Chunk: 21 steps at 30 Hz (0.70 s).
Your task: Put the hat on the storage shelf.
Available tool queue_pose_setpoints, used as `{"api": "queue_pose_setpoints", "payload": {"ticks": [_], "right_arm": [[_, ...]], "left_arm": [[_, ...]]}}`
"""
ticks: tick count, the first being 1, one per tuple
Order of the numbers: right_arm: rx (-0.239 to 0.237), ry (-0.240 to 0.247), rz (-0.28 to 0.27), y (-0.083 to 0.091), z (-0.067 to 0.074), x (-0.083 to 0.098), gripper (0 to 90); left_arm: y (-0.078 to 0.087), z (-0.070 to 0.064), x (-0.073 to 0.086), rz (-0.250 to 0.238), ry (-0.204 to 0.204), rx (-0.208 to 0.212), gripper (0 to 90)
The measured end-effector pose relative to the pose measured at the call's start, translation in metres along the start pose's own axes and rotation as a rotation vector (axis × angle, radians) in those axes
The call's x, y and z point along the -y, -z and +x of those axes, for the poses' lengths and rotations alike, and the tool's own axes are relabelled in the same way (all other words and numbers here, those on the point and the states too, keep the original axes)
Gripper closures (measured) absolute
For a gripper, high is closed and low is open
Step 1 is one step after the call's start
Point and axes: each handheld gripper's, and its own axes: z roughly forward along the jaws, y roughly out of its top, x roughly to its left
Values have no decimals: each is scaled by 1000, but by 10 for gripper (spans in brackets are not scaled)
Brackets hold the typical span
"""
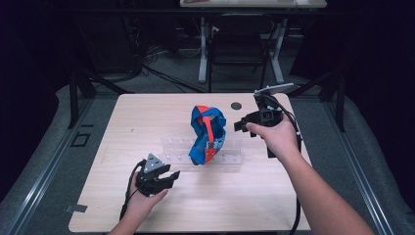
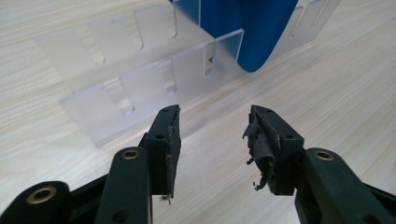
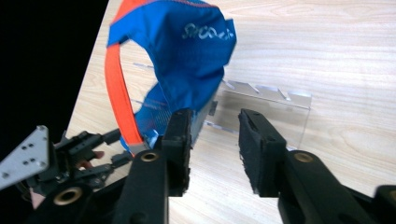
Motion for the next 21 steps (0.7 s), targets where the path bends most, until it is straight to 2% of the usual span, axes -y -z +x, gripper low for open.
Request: {"api": "queue_pose_setpoints", "payload": {"ticks": [5, 7, 8, 11, 12, 15, 17, 21], "right_arm": [[50, 42, -13, 0, -5, 16, 585], [61, 60, -14, -2, -10, 29, 566], [61, 60, -14, -2, -10, 29, 566], [51, 50, -6, -5, -19, 48, 563], [51, 50, -6, -5, -19, 48, 563], [60, 66, -5, -8, -26, 64, 556], [57, 67, -19, -9, -31, 75, 551], [52, 73, -40, -11, -38, 87, 544]], "left_arm": [[5, 9, 12, 35, 17, 0, 493], [9, 14, 21, 39, 33, -5, 490], [9, 14, 21, 39, 33, -5, 489], [11, 20, 30, 46, 52, -11, 485], [11, 22, 32, 52, 55, -18, 485], [12, 27, 38, 54, 74, -15, 478], [11, 29, 39, 51, 82, -14, 473], [9, 29, 40, 53, 86, -1, 464]]}}
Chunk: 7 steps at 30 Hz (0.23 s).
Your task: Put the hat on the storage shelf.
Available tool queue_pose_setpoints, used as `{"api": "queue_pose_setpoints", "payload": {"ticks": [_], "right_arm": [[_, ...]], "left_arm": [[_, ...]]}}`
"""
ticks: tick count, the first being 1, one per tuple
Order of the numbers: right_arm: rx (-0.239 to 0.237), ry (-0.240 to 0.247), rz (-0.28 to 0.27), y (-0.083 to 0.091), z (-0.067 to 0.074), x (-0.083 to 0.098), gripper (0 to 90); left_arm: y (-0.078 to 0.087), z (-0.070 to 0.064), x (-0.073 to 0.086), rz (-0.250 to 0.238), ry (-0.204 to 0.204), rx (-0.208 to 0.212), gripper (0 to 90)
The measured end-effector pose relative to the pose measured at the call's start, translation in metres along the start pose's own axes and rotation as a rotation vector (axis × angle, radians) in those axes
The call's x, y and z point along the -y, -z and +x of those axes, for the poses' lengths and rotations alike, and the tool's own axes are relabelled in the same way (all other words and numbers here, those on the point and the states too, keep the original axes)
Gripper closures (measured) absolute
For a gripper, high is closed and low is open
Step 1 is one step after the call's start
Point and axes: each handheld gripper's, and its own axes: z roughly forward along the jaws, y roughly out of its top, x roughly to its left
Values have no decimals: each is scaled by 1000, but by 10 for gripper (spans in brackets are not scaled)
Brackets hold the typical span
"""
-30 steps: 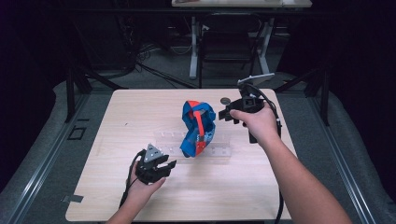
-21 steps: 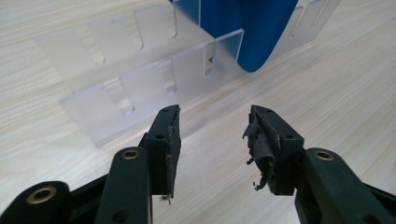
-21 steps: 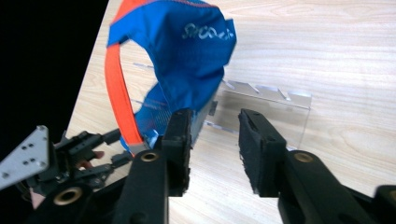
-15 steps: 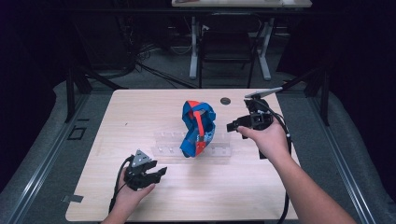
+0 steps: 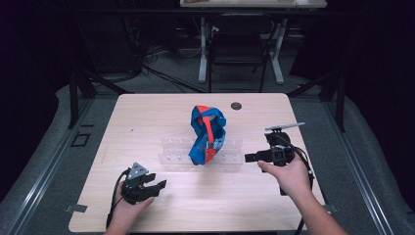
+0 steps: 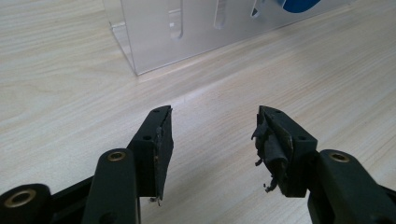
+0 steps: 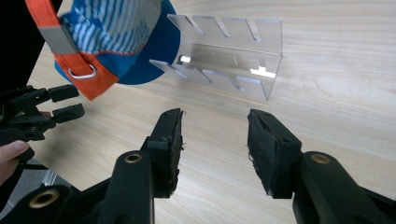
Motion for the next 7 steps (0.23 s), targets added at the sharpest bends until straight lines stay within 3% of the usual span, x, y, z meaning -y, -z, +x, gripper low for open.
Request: {"api": "queue_pose_setpoints", "payload": {"ticks": [4, 7], "right_arm": [[-3, 1, -22, -5, -6, 15, 541], [9, 6, -39, -8, -11, 26, 533]], "left_arm": [[-4, -3, 1, 0, -23, -5, 438], [-5, -7, 2, -12, -27, 16, 400]]}}
